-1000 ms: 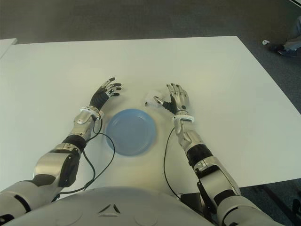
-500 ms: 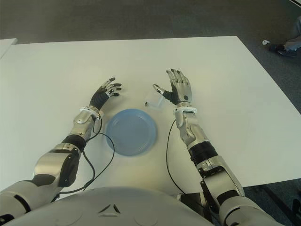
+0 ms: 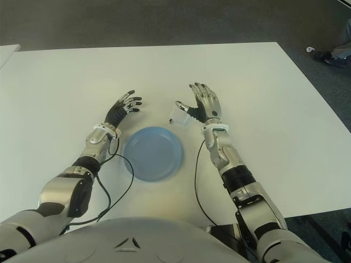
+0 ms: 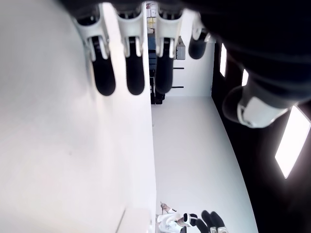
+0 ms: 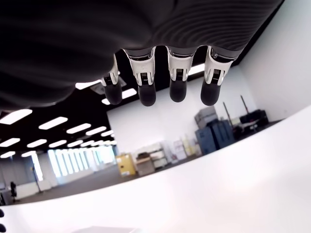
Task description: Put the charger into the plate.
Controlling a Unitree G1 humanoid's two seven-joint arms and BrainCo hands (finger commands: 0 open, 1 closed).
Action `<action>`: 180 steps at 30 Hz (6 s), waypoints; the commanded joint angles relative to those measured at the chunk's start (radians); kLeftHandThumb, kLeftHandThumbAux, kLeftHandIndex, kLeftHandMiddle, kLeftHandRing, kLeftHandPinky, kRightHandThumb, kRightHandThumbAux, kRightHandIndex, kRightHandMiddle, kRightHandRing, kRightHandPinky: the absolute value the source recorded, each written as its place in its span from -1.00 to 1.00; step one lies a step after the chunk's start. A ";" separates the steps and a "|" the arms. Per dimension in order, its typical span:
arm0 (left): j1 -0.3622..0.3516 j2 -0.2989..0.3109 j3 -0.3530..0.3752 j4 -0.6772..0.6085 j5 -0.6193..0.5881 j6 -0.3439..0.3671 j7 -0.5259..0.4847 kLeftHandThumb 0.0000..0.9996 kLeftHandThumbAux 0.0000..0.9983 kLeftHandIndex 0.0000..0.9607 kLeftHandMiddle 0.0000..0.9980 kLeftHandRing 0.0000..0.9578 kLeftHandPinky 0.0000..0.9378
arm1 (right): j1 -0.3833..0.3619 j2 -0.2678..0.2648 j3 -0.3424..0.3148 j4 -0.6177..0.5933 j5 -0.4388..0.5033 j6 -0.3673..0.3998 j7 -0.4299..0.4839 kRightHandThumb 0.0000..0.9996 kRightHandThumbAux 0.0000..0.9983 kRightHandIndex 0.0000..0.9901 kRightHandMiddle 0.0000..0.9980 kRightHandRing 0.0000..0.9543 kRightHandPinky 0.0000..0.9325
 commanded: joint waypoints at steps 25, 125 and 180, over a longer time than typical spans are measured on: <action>0.046 0.000 -0.025 0.039 0.027 0.063 0.016 -1.00 -0.10 -0.87 -0.53 -0.47 -0.42 | -0.113 -0.084 0.081 0.256 0.028 -0.371 0.168 -0.37 -0.80 -1.00 -1.00 -1.00 -1.00; 0.057 0.020 -0.041 0.033 0.024 0.056 0.002 -1.00 -0.14 -0.86 -0.50 -0.44 -0.40 | -0.331 -0.038 0.283 0.786 -0.106 -0.476 -0.254 -0.42 -0.79 -1.00 -1.00 -1.00 -1.00; 0.054 0.020 -0.039 0.037 0.021 0.054 -0.005 -1.00 -0.14 -0.84 -0.52 -0.47 -0.41 | -0.269 -0.085 0.278 0.665 -0.094 -0.465 -0.122 -0.39 -0.77 -1.00 -1.00 -1.00 -1.00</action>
